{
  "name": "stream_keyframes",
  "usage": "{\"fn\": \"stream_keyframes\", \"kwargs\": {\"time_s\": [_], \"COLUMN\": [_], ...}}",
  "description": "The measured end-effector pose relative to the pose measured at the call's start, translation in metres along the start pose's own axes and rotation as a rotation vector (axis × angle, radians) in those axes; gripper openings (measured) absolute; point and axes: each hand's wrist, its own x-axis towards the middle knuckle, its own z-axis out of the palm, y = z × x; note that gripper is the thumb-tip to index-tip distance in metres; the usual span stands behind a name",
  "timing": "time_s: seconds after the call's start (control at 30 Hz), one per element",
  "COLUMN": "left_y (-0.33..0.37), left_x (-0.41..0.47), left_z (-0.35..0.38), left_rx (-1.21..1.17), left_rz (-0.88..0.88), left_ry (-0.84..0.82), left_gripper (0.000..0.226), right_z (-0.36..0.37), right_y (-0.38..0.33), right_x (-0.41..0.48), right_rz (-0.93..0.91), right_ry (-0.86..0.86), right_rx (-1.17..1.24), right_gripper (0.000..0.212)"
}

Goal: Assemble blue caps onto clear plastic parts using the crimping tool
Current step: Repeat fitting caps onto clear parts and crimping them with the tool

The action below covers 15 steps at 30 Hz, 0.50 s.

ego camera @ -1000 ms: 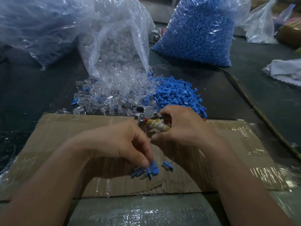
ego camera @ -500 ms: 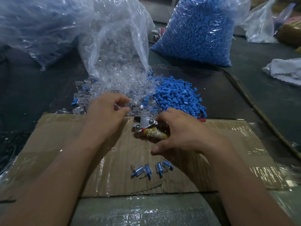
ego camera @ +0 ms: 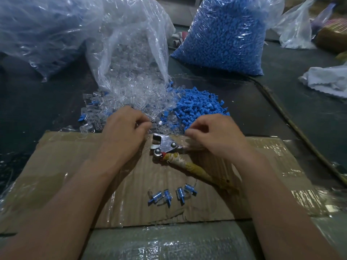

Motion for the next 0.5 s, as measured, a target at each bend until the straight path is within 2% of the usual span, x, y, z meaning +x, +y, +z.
{"fn": "stream_keyframes", "kwargs": {"time_s": [0.07,0.13,0.37,0.5], "left_y": [0.004,0.01,0.018,0.018], "left_x": [-0.002,-0.005,-0.01,-0.009], "left_z": [-0.002,-0.006,-0.011,-0.013], "left_rx": [-0.172,-0.344,-0.49,-0.622], "left_rz": [-0.077,-0.161,-0.211,-0.26], "left_ry": [0.07,0.073,0.017,-0.024], "left_gripper": [0.009,0.006,0.005,0.008], "right_z": [0.002,0.005,0.021,0.022], "right_y": [0.006,0.01,0.005,0.005], "right_x": [0.004,0.007,0.017,0.019], "right_rz": [0.047,0.059,0.07,0.074], "right_ry": [0.168,0.221,0.096,0.094], "right_rx": [-0.057,-0.087,-0.167,-0.167], "right_gripper": [0.01,0.012,0.027,0.025]}}
